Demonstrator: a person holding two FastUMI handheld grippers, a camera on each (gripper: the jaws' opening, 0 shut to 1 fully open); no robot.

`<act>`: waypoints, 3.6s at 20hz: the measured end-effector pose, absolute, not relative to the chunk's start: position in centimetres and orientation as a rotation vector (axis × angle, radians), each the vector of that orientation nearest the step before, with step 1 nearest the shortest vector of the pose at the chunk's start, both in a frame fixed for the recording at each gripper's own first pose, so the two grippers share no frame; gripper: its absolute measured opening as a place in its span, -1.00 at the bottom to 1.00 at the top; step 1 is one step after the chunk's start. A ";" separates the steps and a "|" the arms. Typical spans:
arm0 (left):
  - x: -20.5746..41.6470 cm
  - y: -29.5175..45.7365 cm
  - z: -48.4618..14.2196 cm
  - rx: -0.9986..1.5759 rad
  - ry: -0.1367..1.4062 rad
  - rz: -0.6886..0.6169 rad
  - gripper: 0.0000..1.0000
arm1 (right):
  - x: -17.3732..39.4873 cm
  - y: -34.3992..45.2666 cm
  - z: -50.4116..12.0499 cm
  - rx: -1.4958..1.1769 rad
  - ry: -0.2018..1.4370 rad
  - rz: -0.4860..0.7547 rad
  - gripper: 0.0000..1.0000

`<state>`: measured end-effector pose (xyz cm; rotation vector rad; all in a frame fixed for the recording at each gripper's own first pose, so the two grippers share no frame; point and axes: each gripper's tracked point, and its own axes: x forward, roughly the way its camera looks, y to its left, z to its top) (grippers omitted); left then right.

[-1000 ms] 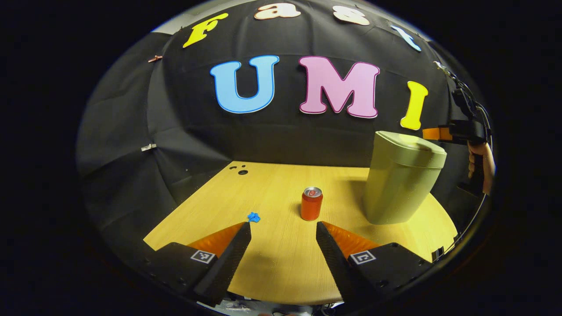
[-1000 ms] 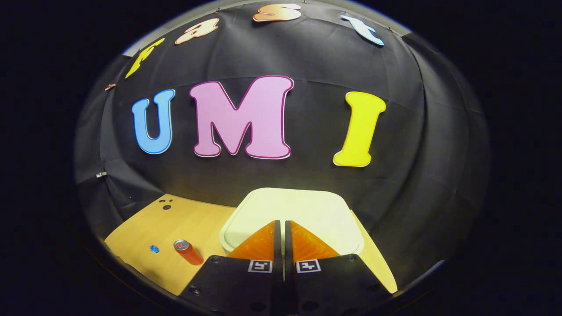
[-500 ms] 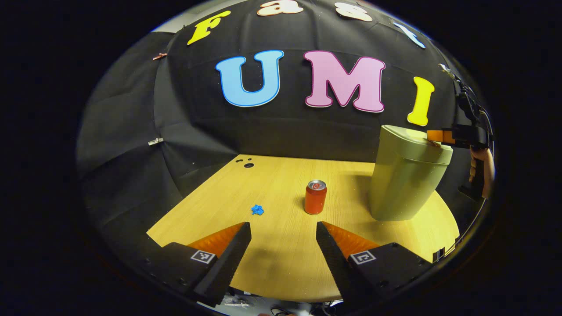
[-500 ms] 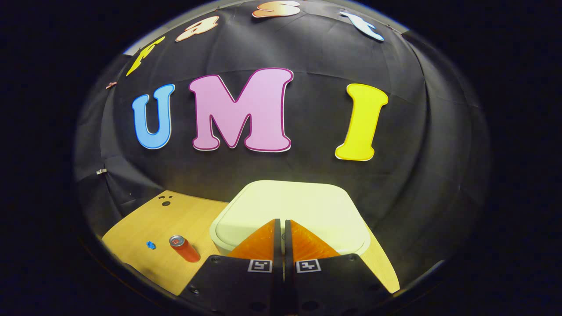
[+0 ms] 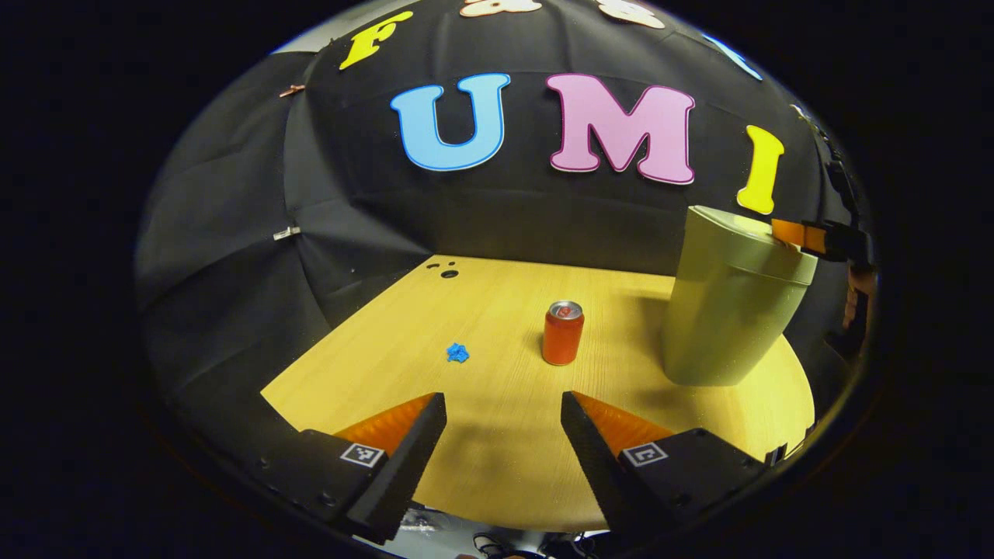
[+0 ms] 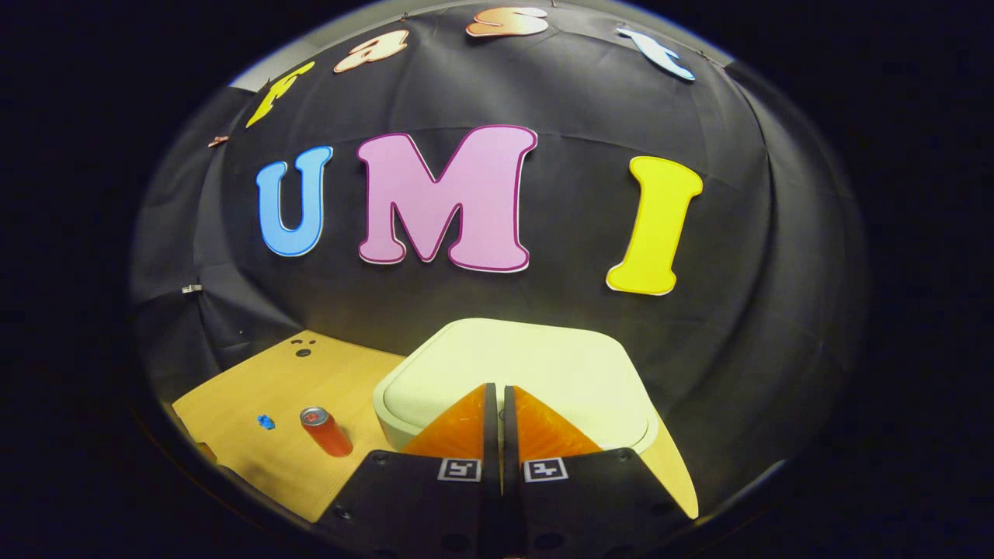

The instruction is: Press the lid of the desktop garbage bin to open it, pick up the crumpled paper on the desktop and throw it into the bin, then pick up the pop can on the desktop and drop it into the bin, and finally close the garbage bin lid.

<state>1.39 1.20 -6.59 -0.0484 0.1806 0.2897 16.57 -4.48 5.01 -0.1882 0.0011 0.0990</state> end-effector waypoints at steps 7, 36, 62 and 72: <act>0.0 3.5 -4.1 -0.009 0.097 0.301 0.91 | 16.1 -4.0 6.1 -0.177 0.016 0.061 -0.90; 7.3 16.9 -6.3 -0.126 0.055 0.179 0.94 | -0.5 -2.5 -0.5 -0.102 0.123 -0.102 -0.60; 26.3 17.0 -17.2 -0.013 0.388 0.112 0.88 | -4.6 -5.9 -9.0 -0.016 0.368 -0.260 0.96; 26.0 17.2 -17.5 -0.005 0.381 0.137 -0.14 | -6.5 -5.2 -10.7 0.026 0.401 -0.268 0.97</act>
